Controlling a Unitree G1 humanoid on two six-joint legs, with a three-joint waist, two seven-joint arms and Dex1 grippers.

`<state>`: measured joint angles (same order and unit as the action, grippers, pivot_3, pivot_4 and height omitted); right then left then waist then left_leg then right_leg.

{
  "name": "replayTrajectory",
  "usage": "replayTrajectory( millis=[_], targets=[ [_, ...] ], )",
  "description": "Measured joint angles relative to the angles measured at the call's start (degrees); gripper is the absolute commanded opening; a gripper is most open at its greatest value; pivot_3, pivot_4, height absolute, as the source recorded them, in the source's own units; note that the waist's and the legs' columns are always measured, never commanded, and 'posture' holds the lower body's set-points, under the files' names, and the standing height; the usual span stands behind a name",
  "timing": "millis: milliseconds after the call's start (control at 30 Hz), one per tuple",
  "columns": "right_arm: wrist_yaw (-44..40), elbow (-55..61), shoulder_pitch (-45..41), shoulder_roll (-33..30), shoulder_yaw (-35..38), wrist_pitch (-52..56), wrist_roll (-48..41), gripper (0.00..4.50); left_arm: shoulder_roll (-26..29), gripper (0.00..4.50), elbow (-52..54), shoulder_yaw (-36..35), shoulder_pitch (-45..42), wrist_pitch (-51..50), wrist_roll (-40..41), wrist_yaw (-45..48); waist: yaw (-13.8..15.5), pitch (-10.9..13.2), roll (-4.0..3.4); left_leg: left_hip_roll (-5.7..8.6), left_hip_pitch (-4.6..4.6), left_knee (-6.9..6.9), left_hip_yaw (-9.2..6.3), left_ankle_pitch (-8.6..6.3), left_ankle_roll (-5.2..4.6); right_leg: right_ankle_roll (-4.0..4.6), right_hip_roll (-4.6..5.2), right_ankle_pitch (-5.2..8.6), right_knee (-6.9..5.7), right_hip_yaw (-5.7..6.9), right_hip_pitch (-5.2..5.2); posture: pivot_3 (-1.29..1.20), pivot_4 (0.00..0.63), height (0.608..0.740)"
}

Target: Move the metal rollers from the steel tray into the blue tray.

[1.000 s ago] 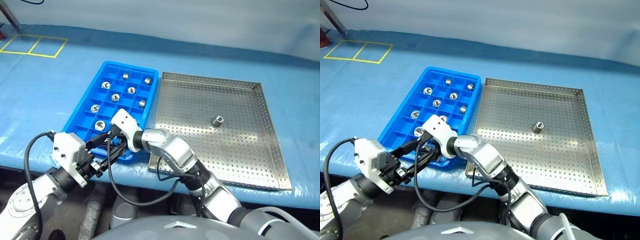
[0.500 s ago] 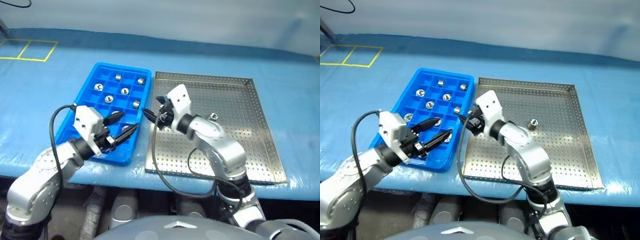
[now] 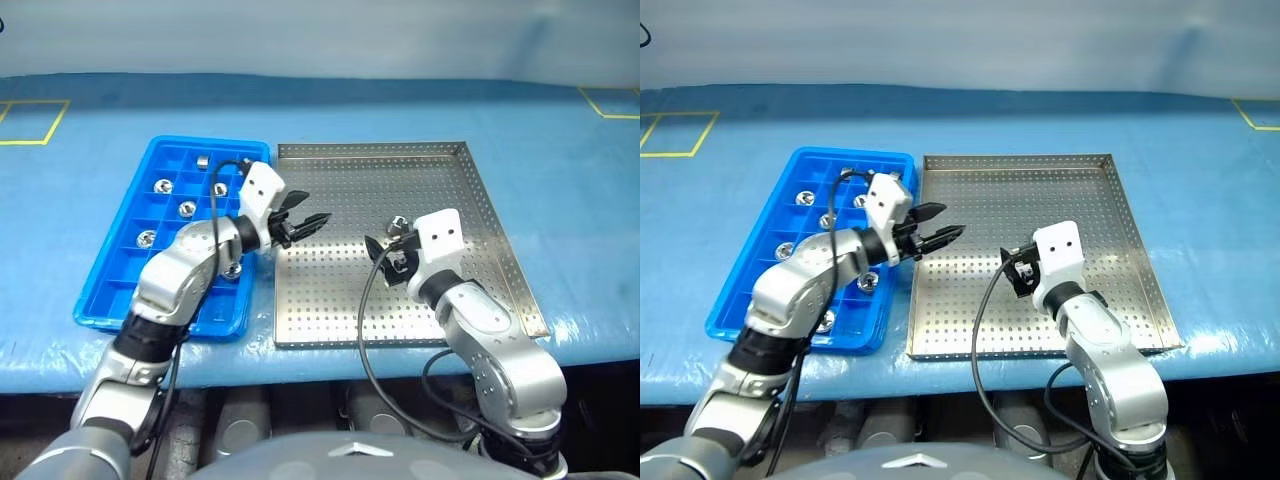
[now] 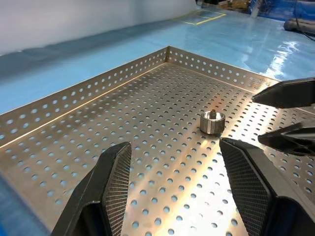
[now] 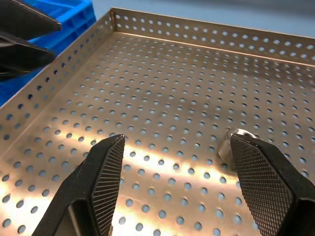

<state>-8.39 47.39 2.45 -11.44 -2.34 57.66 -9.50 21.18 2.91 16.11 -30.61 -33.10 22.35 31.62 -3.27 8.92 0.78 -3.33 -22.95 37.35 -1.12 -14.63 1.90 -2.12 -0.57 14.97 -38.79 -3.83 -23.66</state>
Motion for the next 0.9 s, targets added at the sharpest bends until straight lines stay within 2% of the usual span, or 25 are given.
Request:
replayTrajectory(
  millis=[200,433,733,900],
  targets=[
    [0.39,4.79,6.79,-0.77,0.75,0.53,-0.34,3.60,-6.53,3.13,-16.88,4.73,-9.73,5.57,-7.76,4.30,-2.19,0.00,0.00,0.08,-0.03,0.02,0.00,-0.04,-0.06,-0.08,0.03,0.00,0.01,-0.09,-0.01,-0.22,0.150,0.740],
    [2.01,7.55,10.56,0.12,0.55,0.61,-0.61,3.60,-14.46,3.13,-33.02,6.27,-17.65,11.15,-13.12,9.26,-5.28,0.00,0.00,0.19,-0.03,0.06,-0.04,-0.05,-0.10,-0.45,0.05,0.18,0.00,-0.20,0.03,-0.28,0.150,0.740],
    [4.25,7.86,11.98,1.69,-0.40,0.45,-0.57,3.60,-20.86,3.13,-49.66,6.93,-24.57,17.55,-21.29,7.96,-8.73,0.00,0.00,0.30,-0.08,0.09,-0.07,-0.09,-0.17,-0.63,0.08,0.23,0.00,-0.35,0.05,-0.31,0.150,0.740],
    [4.78,8.11,11.98,2.11,-0.57,0.38,-0.60,3.60,-22.34,3.13,-54.50,6.73,-26.61,19.04,-24.45,5.87,-10.08,0.00,-0.01,0.32,-0.09,0.09,-0.10,-0.09,-0.17,-0.67,0.09,0.25,0.00,-0.38,0.07,-0.31,0.150,0.740]
  ],
)
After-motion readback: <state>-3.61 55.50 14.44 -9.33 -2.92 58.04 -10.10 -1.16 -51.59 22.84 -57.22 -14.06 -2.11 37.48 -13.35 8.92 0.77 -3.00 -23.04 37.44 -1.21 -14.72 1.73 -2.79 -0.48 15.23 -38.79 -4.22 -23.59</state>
